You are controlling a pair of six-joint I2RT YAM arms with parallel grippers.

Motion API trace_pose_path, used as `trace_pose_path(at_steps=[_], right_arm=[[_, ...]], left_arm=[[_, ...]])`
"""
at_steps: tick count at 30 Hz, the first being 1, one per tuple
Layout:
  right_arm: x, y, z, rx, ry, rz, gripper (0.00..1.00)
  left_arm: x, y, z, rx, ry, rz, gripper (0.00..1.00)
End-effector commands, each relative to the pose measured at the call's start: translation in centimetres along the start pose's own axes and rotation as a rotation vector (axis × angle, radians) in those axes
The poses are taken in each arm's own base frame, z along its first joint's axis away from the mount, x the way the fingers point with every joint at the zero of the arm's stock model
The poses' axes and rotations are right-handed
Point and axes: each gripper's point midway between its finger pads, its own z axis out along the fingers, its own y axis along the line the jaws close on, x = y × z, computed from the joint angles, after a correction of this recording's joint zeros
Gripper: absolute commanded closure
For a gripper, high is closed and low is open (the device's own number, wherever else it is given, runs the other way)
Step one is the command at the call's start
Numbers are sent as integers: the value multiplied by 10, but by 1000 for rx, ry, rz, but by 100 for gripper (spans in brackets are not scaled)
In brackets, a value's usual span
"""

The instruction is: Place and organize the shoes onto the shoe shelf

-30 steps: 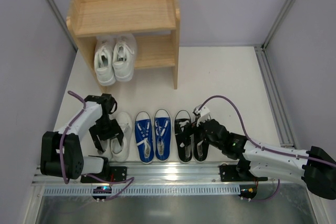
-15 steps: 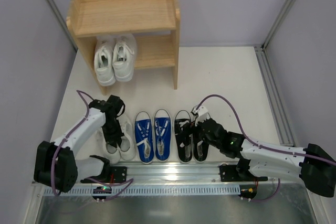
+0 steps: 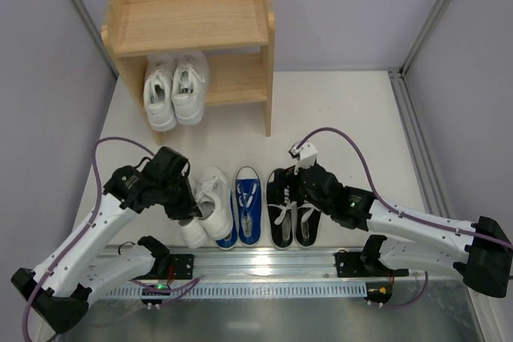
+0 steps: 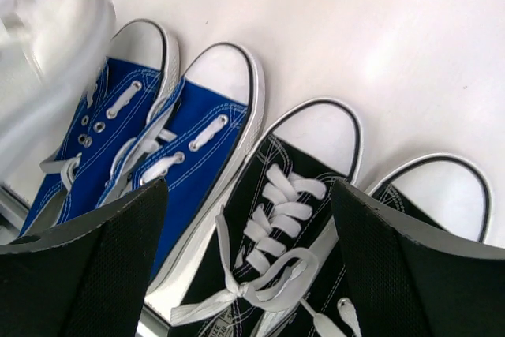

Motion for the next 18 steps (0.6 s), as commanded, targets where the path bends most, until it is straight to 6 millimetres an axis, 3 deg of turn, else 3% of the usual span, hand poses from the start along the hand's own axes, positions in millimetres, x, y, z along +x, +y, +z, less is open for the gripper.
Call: trace_pose_path(at_steps=[1,4,5,7,9,11,12,13,15,16,18], right_arm=[[-33,-6,-4,80,-59,-25,15],[-46,-10,-8,113,-88,-25,15],[-48,-11,-9,121,-94,-25,15],[-52,-15,-12,144,-101,-29,15],[-57,-20,-18,166,-108,-31,15],[-61,-25,-24,189,-121,-29,15],[-63,-28,-30,192,-133,-27,15],[-65,-33,-34,210,-146,-30,15],[-68,-40,-45,230,-165,-23,15],[-69,-45,-49,250,-174,-19,15],[-65,-54,-56,276,-175,-19,16]], left_arm=[[9,-52,-22,190,59,41,99],[4,-79,-35,212,15,143,100],[-2,-99,-45,271,-13,161,100],[-7,-121,-40,287,-32,196,100],[-15,-152,-50,356,-81,234,100],[-23,-170,-38,322,-118,289,100],[-32,-184,-47,333,-159,302,100],[-40,-189,-33,279,-177,318,100],[-51,-203,-31,261,-228,374,100],[-57,-206,-13,201,-232,391,100],[-76,-202,3,99,-300,435,100]])
